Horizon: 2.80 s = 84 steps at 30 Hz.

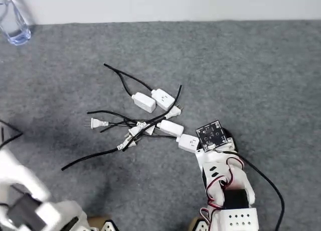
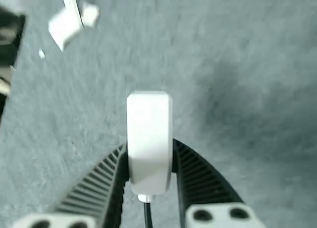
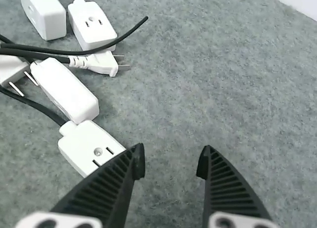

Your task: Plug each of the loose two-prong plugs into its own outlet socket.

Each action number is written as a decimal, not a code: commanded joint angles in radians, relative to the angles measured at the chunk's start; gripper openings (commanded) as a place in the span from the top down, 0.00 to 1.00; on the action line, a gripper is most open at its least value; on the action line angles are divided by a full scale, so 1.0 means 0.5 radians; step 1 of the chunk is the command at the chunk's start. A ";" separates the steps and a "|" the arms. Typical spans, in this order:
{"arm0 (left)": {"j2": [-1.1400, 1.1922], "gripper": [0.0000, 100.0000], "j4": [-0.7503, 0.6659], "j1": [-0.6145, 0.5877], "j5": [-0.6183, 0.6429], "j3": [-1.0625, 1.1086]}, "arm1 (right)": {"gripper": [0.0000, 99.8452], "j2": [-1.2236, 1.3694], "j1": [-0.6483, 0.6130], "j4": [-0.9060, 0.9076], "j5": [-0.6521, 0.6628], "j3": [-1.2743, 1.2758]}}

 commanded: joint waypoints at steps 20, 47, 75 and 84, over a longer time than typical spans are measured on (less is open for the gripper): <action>-1.169 0.95 0.126 0.242 -0.463 0.649 | 0.81 -0.020 0.269 -0.124 -0.163 0.031; 0.617 0.86 0.488 -0.089 -0.276 -0.480 | 0.81 -0.014 0.173 -0.054 -0.163 0.031; -0.015 0.69 0.758 1.488 -0.098 -0.784 | 0.81 -0.002 0.176 -0.051 -0.160 0.031; 0.494 0.69 0.703 1.731 -0.371 -1.106 | 0.81 -0.002 0.170 -0.051 -0.040 0.031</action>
